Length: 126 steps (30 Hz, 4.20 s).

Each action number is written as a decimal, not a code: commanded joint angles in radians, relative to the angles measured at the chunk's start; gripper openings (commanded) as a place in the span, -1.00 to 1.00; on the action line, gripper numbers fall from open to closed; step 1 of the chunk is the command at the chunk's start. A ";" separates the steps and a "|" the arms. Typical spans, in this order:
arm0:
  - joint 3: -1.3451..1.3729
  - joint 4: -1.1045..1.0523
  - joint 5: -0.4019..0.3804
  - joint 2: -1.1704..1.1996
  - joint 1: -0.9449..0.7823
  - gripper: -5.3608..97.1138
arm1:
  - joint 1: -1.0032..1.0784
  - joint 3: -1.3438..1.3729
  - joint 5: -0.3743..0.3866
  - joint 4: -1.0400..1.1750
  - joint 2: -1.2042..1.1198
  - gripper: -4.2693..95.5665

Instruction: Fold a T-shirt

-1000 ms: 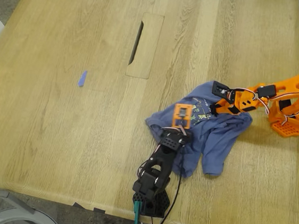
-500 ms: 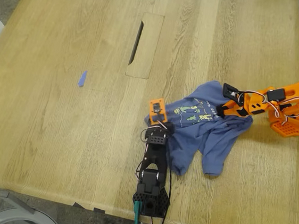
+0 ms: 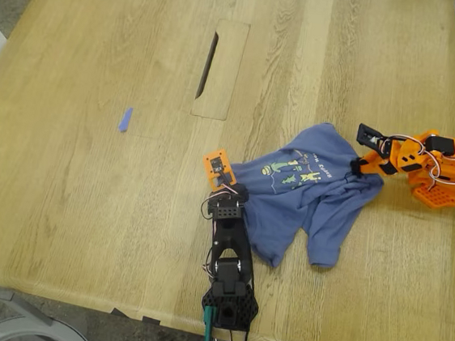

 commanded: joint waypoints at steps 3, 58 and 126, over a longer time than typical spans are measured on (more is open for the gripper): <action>-0.023 -0.008 -0.011 0.031 -0.091 -0.89 | 0.041 0.020 -0.002 -0.009 0.012 -0.91; 0.462 0.925 0.107 1.437 -1.210 -0.90 | 1.769 0.084 -0.135 0.037 0.044 -0.91; 0.462 1.006 -0.046 1.437 -1.327 -0.89 | 2.209 0.086 -0.270 0.319 0.046 -0.91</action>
